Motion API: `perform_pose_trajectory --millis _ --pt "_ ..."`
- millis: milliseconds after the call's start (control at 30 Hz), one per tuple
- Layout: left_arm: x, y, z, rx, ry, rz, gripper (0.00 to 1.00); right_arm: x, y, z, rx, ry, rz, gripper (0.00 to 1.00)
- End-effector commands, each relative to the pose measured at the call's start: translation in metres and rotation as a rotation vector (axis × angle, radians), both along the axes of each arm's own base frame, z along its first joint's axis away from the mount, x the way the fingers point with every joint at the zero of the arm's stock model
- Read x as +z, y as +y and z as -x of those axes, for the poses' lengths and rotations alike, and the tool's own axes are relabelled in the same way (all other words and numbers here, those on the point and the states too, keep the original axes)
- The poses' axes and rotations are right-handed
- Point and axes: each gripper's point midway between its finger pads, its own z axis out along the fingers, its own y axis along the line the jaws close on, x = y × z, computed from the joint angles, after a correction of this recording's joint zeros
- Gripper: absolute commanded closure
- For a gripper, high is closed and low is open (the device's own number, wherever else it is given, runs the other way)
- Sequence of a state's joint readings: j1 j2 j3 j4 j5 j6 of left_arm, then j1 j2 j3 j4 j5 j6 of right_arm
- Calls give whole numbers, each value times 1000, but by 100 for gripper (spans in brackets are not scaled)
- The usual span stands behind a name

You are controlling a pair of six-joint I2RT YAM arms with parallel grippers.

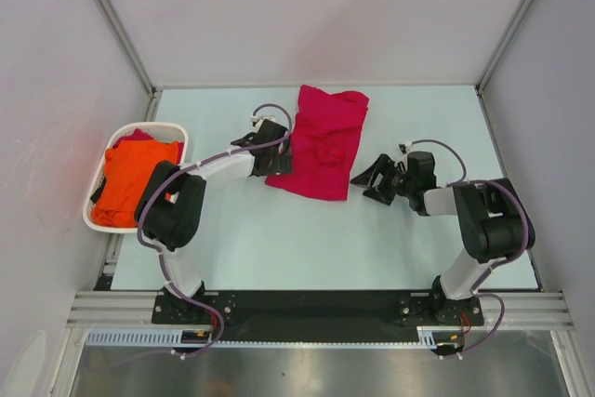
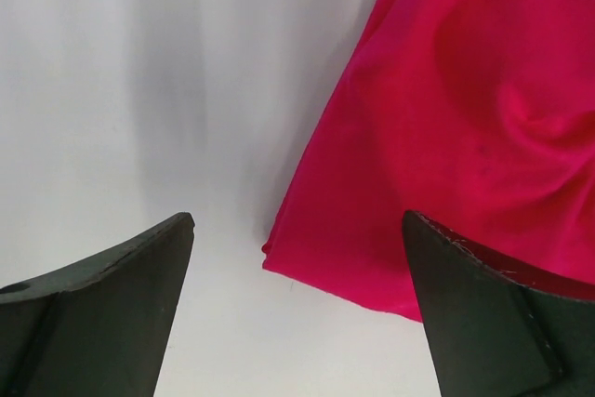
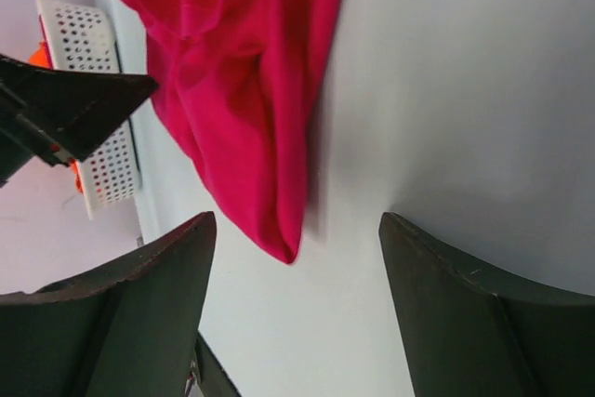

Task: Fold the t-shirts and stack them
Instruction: Fold the folded rectangular tshirt in 1/3 of the way

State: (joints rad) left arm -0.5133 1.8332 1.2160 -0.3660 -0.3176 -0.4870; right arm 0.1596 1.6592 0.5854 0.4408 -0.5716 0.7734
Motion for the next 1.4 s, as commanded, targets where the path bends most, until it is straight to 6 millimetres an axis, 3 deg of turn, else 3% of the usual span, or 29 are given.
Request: perform_pose_trajectory --millis 0,167,233,267,300,333,367,400,467,633,900,1100,1233,1367 --pt "-9 -5 -2 -22 26 12 0 -16 32 5 81 68 -52 23" --pt "-17 2 7 -4 55 0 5 -29 56 -3 151 138 8 26" --pt "-18 4 8 4 56 3 12 -39 60 2 194 203 70 33" --pt "-17 6 8 9 55 6 20 -37 67 -7 211 196 91 36" --pt "-17 6 8 11 55 9 28 -43 65 0 220 256 120 41" --pt "-18 8 8 10 60 10 39 -46 64 0 236 265 143 57" --pt "-18 7 8 5 66 15 66 -48 64 0 243 281 157 70" --pt "-17 7 9 5 67 18 79 -51 63 1 250 312 176 100" --pt "-18 7 11 4 77 19 100 -55 56 -1 242 317 231 100" --pt "-24 6 30 1 129 51 100 -52 30 9 221 348 371 100" --pt "-38 3 76 -36 216 98 100 -49 -18 23 194 360 606 100" --pt "-43 -26 116 -107 270 124 100 -42 -35 35 203 376 684 100" --pt "-48 -61 152 -170 314 141 100 -38 -51 39 181 380 753 100" --pt "-63 -79 180 -200 367 125 100 -38 -60 40 161 385 799 100"
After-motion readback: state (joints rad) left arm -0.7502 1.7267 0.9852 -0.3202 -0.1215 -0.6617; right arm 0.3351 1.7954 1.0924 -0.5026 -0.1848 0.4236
